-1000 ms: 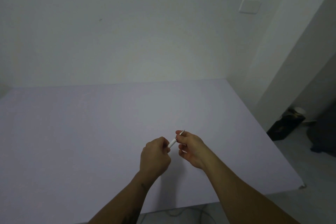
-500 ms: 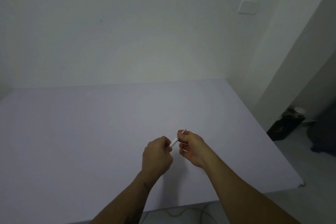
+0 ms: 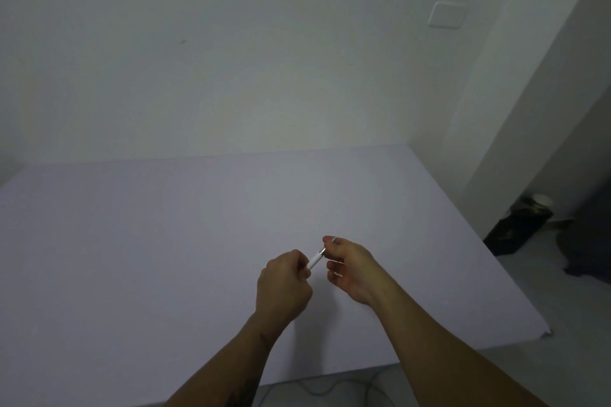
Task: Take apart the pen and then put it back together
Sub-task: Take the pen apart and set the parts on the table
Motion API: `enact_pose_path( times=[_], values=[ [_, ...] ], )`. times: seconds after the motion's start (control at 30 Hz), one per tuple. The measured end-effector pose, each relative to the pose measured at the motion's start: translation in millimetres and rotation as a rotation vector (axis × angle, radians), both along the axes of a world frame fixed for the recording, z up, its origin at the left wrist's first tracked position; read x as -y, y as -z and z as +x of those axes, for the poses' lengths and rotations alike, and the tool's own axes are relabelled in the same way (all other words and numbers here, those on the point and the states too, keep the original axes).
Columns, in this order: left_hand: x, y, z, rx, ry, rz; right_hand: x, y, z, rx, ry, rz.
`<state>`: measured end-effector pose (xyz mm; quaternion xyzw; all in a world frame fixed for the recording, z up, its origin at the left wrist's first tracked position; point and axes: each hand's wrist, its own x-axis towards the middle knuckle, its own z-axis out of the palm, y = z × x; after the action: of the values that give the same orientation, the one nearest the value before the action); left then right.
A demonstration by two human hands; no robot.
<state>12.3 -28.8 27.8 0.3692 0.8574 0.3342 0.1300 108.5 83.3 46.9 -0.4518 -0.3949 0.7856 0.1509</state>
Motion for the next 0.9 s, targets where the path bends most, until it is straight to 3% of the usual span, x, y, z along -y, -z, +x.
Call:
enact_pose_path(
  times=[0.17, 0.37, 0.53, 0.9],
  values=[
    [1.5, 3.5, -0.9, -0.009, 0.001, -0.008, 0.1, 5.0, -5.7, 0.121, 0.064, 0.072],
    [5.1, 6.7, -3.9, -0.029, 0.004, -0.021, 2.2, 2.2, -4.9, 0.048, 0.012, 0.021],
    [5.1, 8.6, -4.0, -0.018, 0.008, -0.02, 8.1, 3.6, -10.7, 0.179, 0.017, 0.094],
    [4.4, 12.6, -6.8, -0.012, 0.004, -0.019, 7.6, 2.4, -11.7, 0.186, -0.004, 0.116]
  ],
)
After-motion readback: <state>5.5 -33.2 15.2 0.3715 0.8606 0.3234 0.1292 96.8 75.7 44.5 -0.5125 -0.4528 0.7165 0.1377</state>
